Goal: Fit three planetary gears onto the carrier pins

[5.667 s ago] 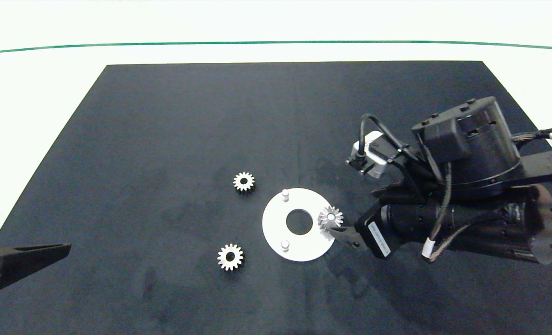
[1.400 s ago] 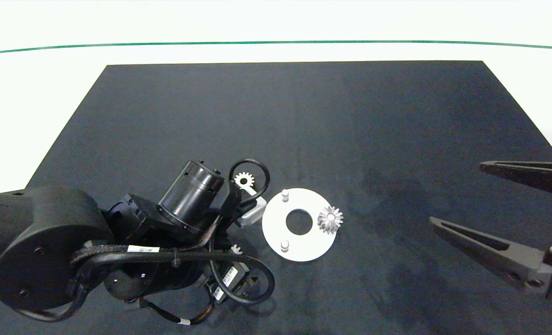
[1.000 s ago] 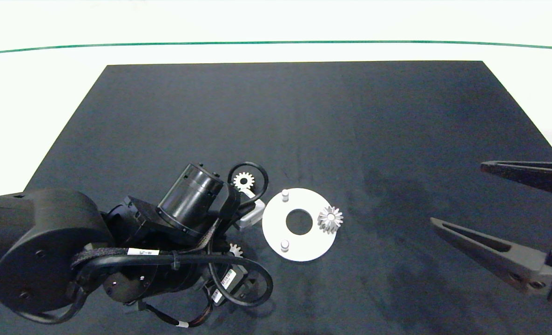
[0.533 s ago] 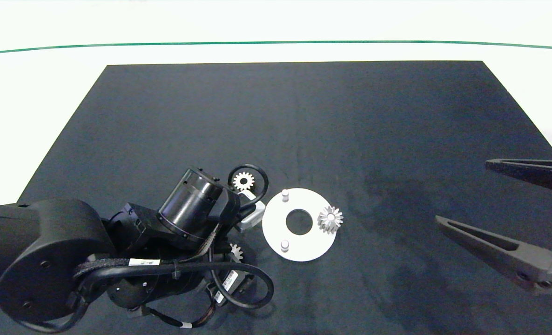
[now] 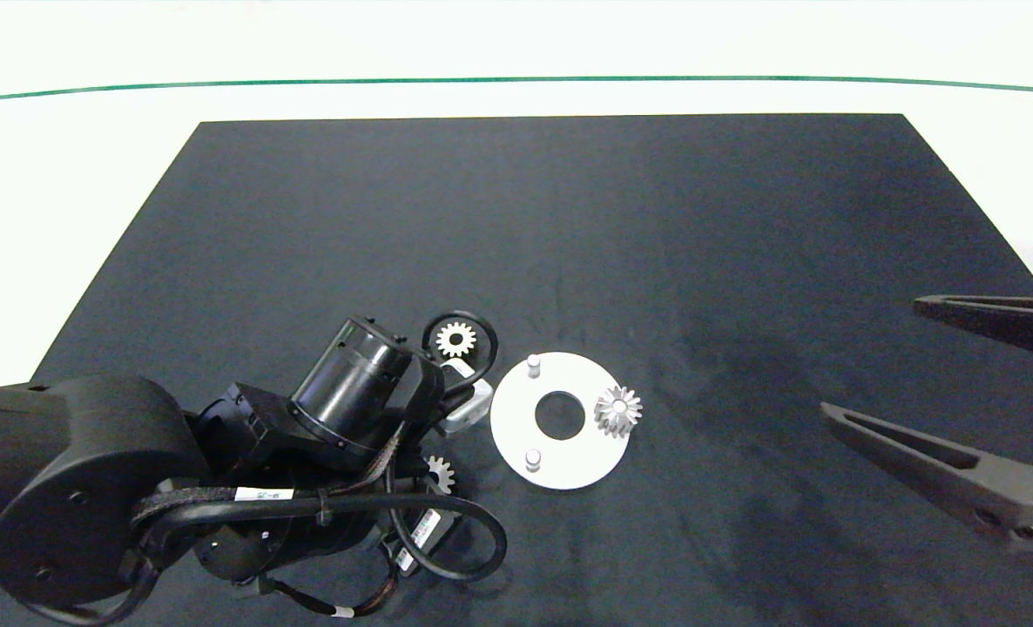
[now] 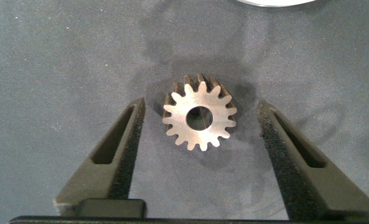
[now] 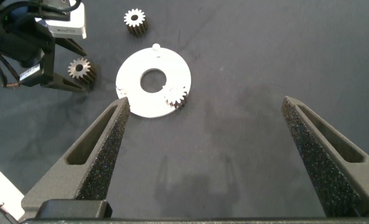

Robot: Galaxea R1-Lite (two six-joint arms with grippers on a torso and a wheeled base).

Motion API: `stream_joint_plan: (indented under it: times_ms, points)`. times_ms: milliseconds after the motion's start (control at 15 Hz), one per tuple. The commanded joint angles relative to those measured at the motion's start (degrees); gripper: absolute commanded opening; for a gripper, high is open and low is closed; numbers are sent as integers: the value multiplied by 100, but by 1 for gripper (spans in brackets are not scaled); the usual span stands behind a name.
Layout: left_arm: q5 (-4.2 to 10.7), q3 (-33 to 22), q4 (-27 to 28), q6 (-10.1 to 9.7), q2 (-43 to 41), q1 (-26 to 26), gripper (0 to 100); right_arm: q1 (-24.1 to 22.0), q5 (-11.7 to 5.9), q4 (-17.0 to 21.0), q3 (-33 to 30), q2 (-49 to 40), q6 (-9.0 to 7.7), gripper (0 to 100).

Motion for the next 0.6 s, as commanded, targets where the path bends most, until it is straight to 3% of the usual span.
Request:
stream_joint_plan:
  times_ms: [67, 600]
  points:
    - [13, -4, 0, 3, -12, -3, 63, 8, -11, -3, -3, -34, -25, 100]
    - [31, -4, -9, 3, 32, -46, 47, 8, -11, -3, -3, -78, -52, 100]
